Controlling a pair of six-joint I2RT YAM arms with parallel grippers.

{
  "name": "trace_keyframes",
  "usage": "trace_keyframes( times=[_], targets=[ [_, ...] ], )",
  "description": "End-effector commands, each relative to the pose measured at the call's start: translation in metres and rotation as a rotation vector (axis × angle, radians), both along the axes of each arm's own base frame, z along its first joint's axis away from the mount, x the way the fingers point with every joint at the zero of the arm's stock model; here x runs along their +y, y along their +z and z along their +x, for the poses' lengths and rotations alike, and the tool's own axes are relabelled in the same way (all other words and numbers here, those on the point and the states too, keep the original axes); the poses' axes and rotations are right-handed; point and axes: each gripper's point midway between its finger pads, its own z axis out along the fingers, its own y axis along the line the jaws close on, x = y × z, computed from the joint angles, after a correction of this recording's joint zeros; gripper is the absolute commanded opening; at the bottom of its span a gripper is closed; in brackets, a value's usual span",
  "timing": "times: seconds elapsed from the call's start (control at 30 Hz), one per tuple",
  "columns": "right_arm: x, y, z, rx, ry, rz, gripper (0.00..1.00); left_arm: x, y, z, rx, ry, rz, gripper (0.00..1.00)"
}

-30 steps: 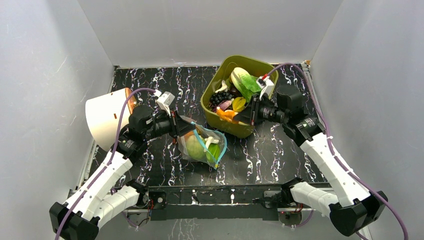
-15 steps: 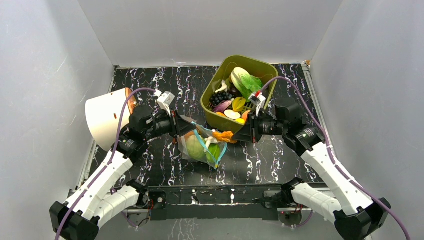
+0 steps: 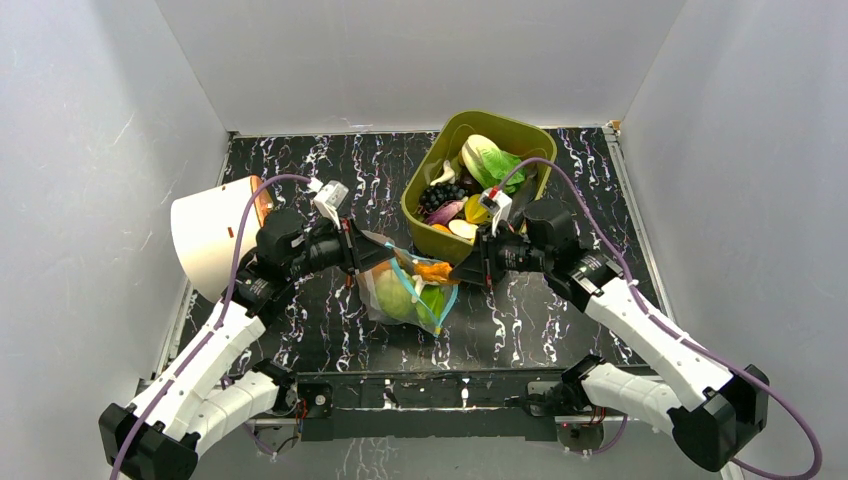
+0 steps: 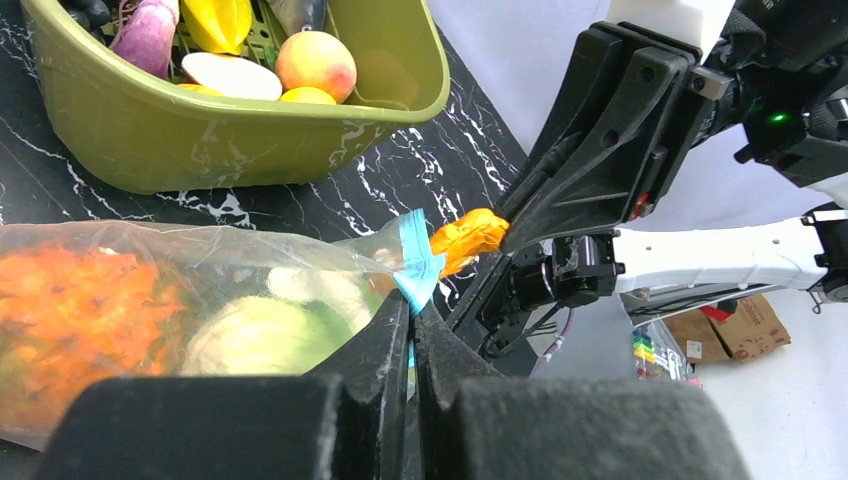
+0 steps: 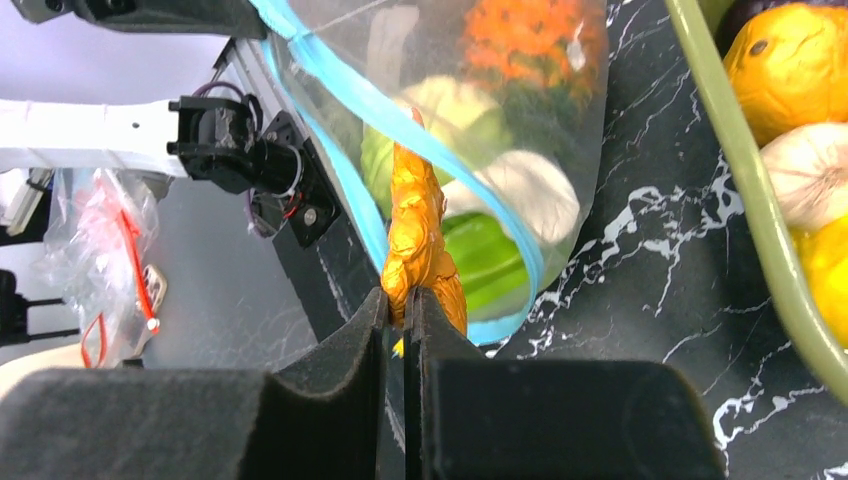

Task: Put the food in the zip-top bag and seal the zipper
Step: Place the fake vegetable in the zipper food storage bag.

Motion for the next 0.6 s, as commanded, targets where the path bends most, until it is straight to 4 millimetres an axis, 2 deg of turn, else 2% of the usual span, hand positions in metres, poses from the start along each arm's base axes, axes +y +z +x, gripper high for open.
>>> trace_keyframes(
  times=[0.0, 0.2, 0.3, 0.57],
  targets=[
    [0.015, 0.018, 0.020, -0.135, -0.047, 0.060, 0.00, -0.007, 0.044, -0.004, -0.086, -0.046, -0.106, 0.00],
    [0.027, 0.026, 0.035, -0.180, -0.091, 0.095, 0.00, -0.009, 0.046, -0.006, -0.072, -0.055, -0.127, 0.00],
    [0.033, 0.023, 0.043, -0.186, -0.143, 0.095, 0.00, -0.009, 0.046, -0.006, -0.067, -0.055, -0.133, 0.00],
    [0.064, 0.025, 0.042, -0.220, -0.126, 0.156, 0.00, -0.011, 0.044, -0.005, -0.058, -0.055, -0.156, 0.00]
  ],
)
